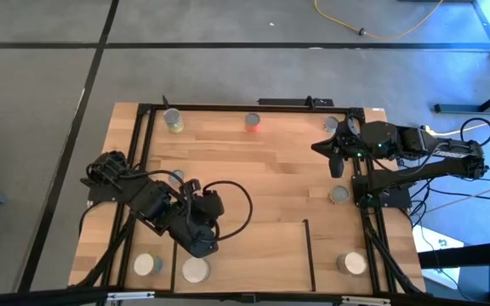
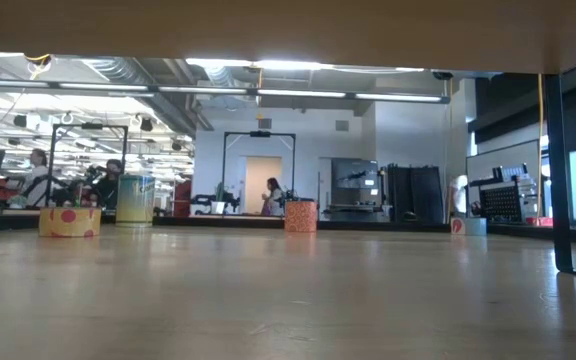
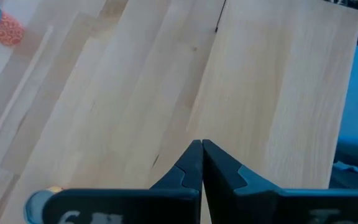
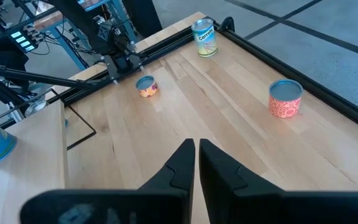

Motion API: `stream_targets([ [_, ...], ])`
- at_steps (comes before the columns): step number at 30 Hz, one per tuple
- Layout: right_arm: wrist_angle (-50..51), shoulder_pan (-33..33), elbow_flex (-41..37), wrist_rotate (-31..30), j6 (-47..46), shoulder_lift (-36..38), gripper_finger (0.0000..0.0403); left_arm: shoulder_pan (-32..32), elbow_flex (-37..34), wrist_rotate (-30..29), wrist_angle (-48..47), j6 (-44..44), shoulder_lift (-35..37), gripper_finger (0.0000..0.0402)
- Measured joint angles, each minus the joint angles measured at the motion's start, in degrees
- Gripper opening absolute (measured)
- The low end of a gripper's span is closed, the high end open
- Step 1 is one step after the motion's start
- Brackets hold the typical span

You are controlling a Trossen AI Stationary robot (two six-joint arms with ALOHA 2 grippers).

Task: Pick and place cans onto a shelf
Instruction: Put the canned carrots on the shelf

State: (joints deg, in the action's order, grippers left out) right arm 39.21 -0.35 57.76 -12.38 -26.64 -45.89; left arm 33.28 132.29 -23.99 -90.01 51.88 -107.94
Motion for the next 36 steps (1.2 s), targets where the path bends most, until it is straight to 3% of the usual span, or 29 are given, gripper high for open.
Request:
stream_targets([
  [13, 0.0, 0.0, 0.0, 0.0, 0.0, 0.0, 0.0028, -4.8, 0.0, -0.7, 0.0, 1.0, 0.0, 0.0000],
  [25, -0.3, 0.0, 0.0, 0.0, 0.0, 0.0, 0.0028, -13.3, 0.0, -4.5, 0.0, 1.5, 0.0, 0.0000],
  [36, -0.4, 0.0, 0.0, 0.0, 0.1, 0.0, 0.0028, -23.7, 0.0, -3.4, 0.0, -2.9, 0.0, 0.0009],
])
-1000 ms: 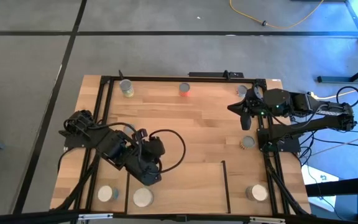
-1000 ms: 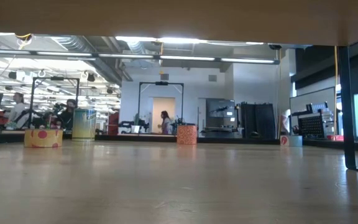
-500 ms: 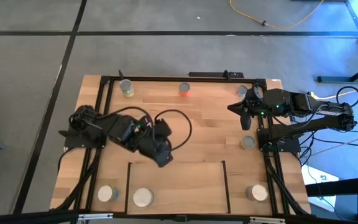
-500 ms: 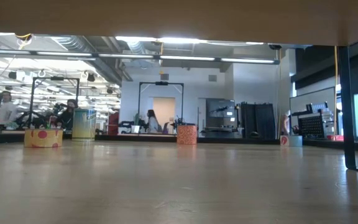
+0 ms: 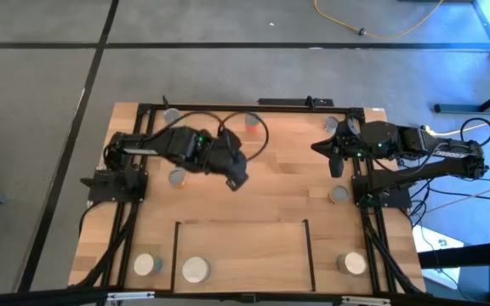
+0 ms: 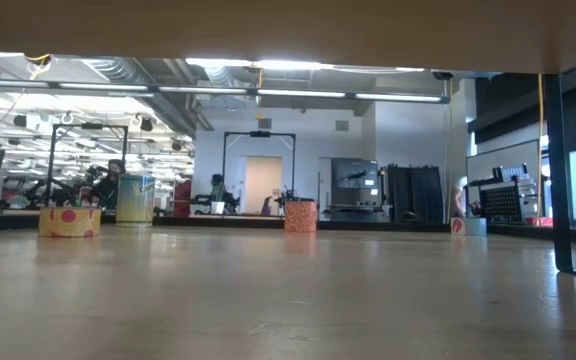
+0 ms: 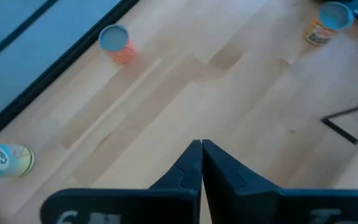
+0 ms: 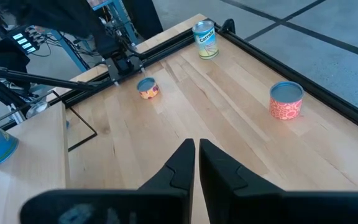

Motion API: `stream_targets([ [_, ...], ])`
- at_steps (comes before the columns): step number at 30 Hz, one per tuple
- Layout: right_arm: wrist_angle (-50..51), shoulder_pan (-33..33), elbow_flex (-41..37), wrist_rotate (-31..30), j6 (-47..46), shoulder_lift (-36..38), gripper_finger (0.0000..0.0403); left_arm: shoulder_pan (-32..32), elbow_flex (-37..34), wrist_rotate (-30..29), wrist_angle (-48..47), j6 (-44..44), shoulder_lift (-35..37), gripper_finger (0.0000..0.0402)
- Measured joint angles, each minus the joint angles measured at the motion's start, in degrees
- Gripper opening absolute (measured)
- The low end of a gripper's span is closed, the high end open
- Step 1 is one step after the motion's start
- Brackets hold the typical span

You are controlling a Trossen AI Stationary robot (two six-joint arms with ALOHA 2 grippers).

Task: Pick and place cans onto a shelf
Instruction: Put the canned carrots on the shelf

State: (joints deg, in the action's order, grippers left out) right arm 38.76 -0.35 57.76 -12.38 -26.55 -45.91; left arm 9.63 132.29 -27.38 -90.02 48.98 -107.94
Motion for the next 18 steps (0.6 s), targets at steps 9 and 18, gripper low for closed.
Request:
stream_targets([
  [9, -0.8, 0.0, 0.0, 0.0, -0.1, 0.0, 0.0028, -10.6, 0.0, 6.0, 0.0, 0.4, 0.0, 0.0057],
  [18, -6.9, 0.0, 0.0, 0.0, 4.8, 0.0, 0.0028, -25.0, 0.0, 6.9, 0.0, -4.8, 0.2, 0.0063],
])
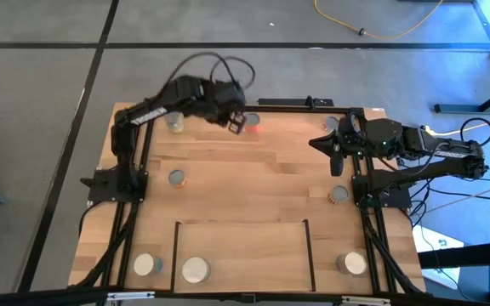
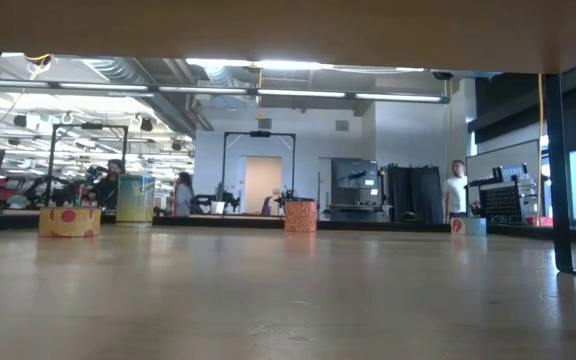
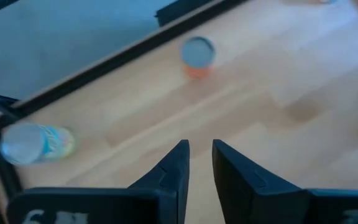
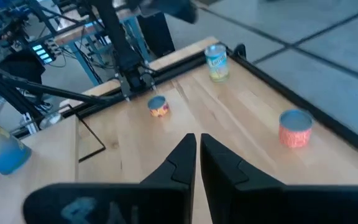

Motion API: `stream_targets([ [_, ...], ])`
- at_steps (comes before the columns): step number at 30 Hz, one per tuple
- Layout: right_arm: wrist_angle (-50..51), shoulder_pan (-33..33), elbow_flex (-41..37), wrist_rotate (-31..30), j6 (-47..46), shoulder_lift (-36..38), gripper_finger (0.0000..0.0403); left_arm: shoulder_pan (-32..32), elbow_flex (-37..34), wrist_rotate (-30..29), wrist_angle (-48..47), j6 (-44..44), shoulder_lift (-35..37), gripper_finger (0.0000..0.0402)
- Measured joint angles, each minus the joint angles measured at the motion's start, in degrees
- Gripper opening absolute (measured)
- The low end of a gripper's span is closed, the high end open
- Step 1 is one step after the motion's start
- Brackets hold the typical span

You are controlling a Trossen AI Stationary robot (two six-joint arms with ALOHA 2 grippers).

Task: Pick and place cans onto a shelf
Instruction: Put the canned carrots on the shelf

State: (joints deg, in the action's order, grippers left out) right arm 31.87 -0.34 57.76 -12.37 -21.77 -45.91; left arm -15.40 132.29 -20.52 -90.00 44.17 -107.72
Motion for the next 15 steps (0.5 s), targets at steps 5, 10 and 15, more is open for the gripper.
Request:
stream_targets([
  [5, -2.9, 0.0, 0.0, -0.2, 5.8, 0.0, 0.0028, -7.1, 0.0, 4.6, 0.0, -8.6, 0.2, 0.0065],
  [10, -5.1, 0.0, 0.0, -6.0, 10.8, 0.0, 0.0028, -12.8, 0.0, 5.5, 0.0, -16.6, 0.2, 0.0063],
  [15, -5.1, 0.0, 0.0, -15.5, 11.2, 0.0, 0.0028, -19.0, 0.0, 7.6, 0.0, -20.4, 1.7, 0.0064],
])
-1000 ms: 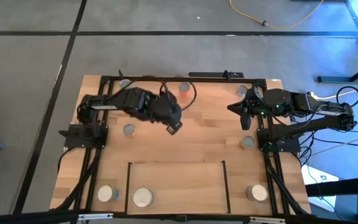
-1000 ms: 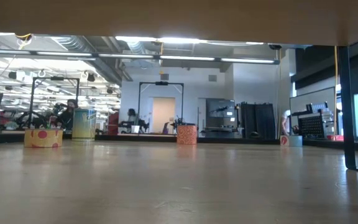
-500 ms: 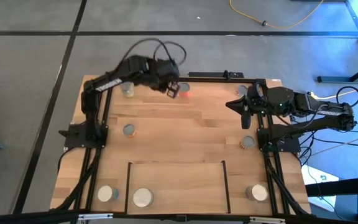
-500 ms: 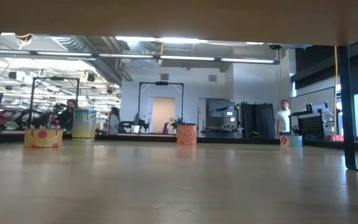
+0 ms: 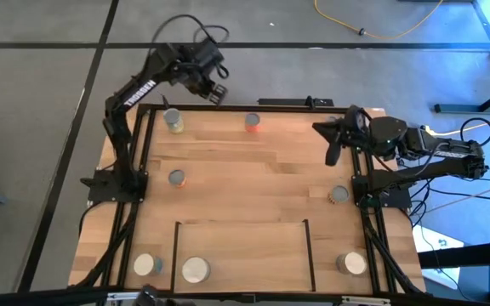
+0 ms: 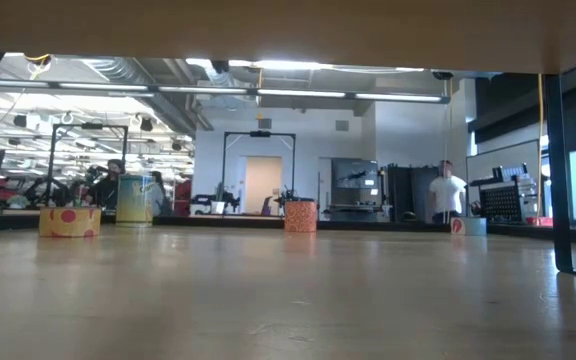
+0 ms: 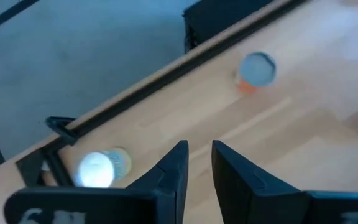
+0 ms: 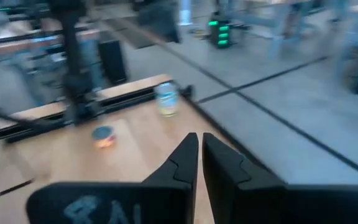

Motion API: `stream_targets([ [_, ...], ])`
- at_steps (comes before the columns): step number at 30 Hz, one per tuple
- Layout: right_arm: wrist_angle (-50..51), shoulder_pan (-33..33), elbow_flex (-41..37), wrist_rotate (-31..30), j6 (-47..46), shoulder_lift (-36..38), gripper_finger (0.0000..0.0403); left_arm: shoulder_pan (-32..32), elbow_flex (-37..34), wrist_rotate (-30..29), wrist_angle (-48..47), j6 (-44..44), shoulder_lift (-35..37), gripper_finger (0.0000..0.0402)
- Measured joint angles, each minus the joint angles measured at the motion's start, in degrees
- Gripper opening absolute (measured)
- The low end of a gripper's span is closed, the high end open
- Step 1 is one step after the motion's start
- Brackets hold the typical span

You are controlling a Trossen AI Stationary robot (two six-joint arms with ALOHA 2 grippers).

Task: Pick and place cans onto a shelf
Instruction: Put the canned carrots on the shelf

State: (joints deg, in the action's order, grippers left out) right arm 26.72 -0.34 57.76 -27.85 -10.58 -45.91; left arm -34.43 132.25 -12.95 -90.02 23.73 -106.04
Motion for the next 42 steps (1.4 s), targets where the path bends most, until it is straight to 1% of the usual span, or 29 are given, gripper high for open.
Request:
stream_targets([
  [2, 0.0, 0.0, 0.0, -4.2, -2.2, 0.0, 0.0028, -2.7, 0.0, 0.5, 0.0, -0.4, 1.1, 0.0063],
  [4, -0.2, 0.0, 0.0, -6.8, -4.0, 0.1, 0.0028, -5.0, 0.0, 0.4, 0.0, -0.1, 2.2, 0.0064],
  [7, -0.2, 0.0, 0.0, -8.7, -6.4, 0.1, 0.0028, -8.6, 0.0, 0.6, 0.0, -0.1, 3.6, 0.0065],
  [10, -0.3, -0.7, 0.0, -10.0, -11.2, 0.1, 0.0028, -11.4, 0.0, 0.6, 0.0, -0.1, 4.5, 0.0063],
  [13, -0.3, -1.9, 0.0, -9.5, -11.6, 0.0, 0.0028, -14.3, 0.0, 0.7, 0.0, 0.0, 5.2, 0.0064],
  [15, -0.3, -2.9, 0.0, -8.1, -10.3, -0.1, 0.0028, -15.6, 0.0, 0.7, 0.0, 0.1, 5.4, 0.0065],
  [20, -1.7, -5.8, 0.0, -7.6, -8.5, -0.1, 0.0028, -18.5, 0.0, 5.6, 0.0, 0.1, 5.1, 0.0063],
  [22, -1.9, -6.9, 0.0, -7.3, -7.6, -0.1, 0.0028, -19.3, 0.0, 6.3, 0.0, 0.1, 4.9, 0.0064],
  [24, -1.8, -7.9, 0.0, -5.2, -5.9, -0.1, 0.0028, -20.3, -0.9, 6.5, 0.0, 0.1, 4.8, 0.0065],
  [27, -2.4, -9.3, 0.0, -3.5, -4.9, -0.1, 0.0028, -21.5, -3.2, 7.0, 0.0, 0.2, 4.9, 0.0063],
  [30, -3.0, -10.3, 0.0, -3.4, -3.7, -0.1, 0.0028, -23.0, -6.2, 8.2, 0.0, -0.1, 4.8, 0.0063],
  [32, -3.0, -10.9, 0.0, -3.4, -3.6, -0.1, 0.0028, -23.7, -8.3, 7.9, 0.0, -0.2, 4.8, 0.0065],
  [35, -3.0, -11.6, 0.0, -3.2, -3.7, -0.1, 0.0028, -24.3, -11.5, 8.3, 0.0, -0.1, 4.8, 0.0064],
  [39, -3.0, -12.4, 0.0, -1.9, -3.7, -0.1, 0.0028, -24.9, -16.0, 10.6, 0.0, -0.2, 4.8, 0.0062],
  [42, -3.1, -12.4, 0.0, -2.0, -3.6, -0.1, 0.0028, -25.0, -19.1, 10.8, 0.0, -0.3, 4.8, 0.0064],
])
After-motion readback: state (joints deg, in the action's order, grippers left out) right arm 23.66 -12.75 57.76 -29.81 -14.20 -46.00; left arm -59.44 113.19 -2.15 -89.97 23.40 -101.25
